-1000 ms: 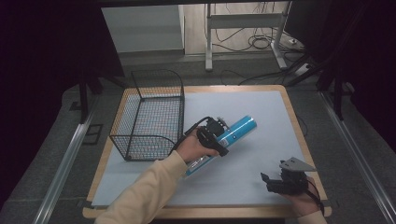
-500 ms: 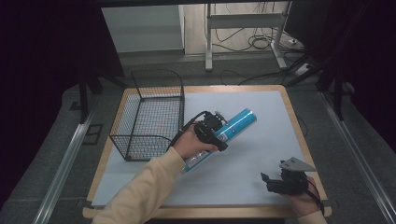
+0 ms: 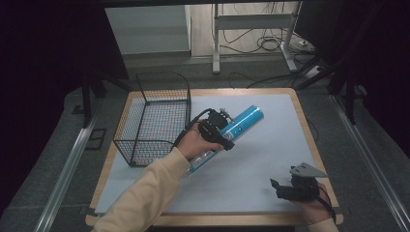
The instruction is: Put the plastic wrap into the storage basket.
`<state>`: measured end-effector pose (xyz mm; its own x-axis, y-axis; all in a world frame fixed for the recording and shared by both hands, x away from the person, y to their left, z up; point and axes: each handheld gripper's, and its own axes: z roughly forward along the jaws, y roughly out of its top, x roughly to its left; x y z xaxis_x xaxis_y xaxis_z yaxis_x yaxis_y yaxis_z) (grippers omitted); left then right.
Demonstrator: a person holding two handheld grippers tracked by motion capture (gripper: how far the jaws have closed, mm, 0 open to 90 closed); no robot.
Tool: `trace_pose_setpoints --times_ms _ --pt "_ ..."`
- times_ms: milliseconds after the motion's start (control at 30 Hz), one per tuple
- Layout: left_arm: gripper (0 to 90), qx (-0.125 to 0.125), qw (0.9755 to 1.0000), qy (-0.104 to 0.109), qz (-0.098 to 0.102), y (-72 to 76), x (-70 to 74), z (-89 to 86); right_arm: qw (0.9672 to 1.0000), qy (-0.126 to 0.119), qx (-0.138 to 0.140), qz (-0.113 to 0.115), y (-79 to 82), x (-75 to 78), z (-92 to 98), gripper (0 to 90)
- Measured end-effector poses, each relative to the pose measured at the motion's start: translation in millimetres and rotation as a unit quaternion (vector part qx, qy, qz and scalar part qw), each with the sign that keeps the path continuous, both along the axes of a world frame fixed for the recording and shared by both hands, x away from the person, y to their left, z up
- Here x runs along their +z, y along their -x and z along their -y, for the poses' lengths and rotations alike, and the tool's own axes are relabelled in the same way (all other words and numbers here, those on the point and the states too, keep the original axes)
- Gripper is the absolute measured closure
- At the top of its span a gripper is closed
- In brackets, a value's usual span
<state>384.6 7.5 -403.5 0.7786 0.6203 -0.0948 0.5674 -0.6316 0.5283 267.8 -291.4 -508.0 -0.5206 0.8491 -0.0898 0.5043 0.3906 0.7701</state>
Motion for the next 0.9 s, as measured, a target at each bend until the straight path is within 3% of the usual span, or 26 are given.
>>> trace_pose_setpoints --times_ms 367,900 --pt "31.9 -0.002 1.0000 -0.001 0.003 -2.3 5.7 2.6 1.0000 0.002 0.000 -0.001 -0.2 -0.5 0.3 12.1" --pt "31.9 0.011 0.9998 -0.004 0.018 -17.2 30.5 0.7 1.0000 0.002 0.000 -0.003 -0.4 -0.6 0.9 12.1"
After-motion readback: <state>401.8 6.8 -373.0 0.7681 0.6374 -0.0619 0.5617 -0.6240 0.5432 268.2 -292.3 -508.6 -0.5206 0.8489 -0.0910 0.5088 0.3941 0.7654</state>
